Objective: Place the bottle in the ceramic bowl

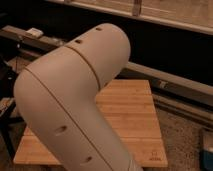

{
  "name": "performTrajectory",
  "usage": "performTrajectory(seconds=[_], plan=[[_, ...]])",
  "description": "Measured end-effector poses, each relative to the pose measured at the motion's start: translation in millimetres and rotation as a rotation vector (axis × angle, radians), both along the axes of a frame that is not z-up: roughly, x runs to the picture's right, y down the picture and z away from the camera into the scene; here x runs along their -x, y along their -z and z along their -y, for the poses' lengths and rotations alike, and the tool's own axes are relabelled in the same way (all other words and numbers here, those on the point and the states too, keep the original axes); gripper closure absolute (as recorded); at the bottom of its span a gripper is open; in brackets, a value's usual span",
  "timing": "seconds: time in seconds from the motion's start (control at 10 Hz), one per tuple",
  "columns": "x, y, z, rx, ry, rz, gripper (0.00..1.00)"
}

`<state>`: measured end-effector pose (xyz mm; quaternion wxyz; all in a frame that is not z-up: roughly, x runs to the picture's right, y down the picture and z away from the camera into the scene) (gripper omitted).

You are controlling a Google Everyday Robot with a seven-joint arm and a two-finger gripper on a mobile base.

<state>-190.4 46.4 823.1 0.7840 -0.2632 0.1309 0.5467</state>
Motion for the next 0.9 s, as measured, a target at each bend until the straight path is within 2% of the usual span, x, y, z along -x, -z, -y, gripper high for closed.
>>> performTrajectory(seconds=[0.3,0.9], plan=[[-9.7,-10.1,1.8,0.004,-0.009,-0.001,0.2],[-8.5,-9.9,1.8,0.003,-0.009,0.0,0.2]])
